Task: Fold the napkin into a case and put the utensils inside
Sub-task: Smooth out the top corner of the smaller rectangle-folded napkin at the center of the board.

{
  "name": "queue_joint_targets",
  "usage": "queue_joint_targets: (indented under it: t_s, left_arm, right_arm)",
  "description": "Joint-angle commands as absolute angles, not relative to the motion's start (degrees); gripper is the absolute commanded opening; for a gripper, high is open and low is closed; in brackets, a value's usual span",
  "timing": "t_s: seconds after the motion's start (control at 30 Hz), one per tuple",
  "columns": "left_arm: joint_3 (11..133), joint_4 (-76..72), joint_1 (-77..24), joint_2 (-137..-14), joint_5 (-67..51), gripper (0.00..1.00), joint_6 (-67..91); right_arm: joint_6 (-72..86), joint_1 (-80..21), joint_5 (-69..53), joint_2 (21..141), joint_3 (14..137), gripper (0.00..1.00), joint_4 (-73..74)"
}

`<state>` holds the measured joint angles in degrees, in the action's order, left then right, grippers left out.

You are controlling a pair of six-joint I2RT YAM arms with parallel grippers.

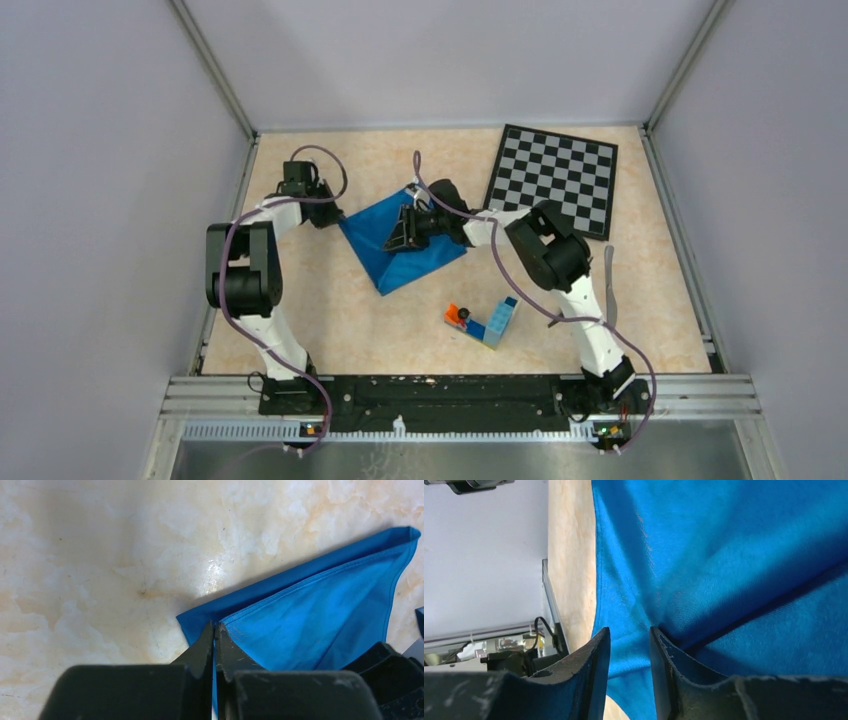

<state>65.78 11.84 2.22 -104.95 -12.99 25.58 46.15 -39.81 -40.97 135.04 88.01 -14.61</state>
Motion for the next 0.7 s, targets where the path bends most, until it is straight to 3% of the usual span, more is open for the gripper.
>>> queue_joint_targets:
  t_s: [0.0, 0.3, 0.4, 0.67]
  left_arm:
    - [64.95, 10.96, 2.29, -102.41, -13.71, 0.00, 26.01]
    - [64.29, 10.97, 2.29, -102.06, -13.58, 0.00, 26.08]
    - [63.94, 11.16, 2.29, -101.68, -14.25, 0.00, 26.19]
    - [63.60, 10.91, 2.24, -100.55, -15.78, 0.00, 26.49]
  right_arm:
    - [47.69, -36.13, -38.08, 130.46, 84.46, 0.35, -19.28]
    - [51.99, -33.93, -37.12, 130.50, 79.74, 0.35, -24.69]
    - [53.13, -33.92, -37.42, 129.29, 78.86, 0.40, -27.10]
    - [49.23, -31.94, -37.00, 124.94, 80.02, 0.43, -21.58]
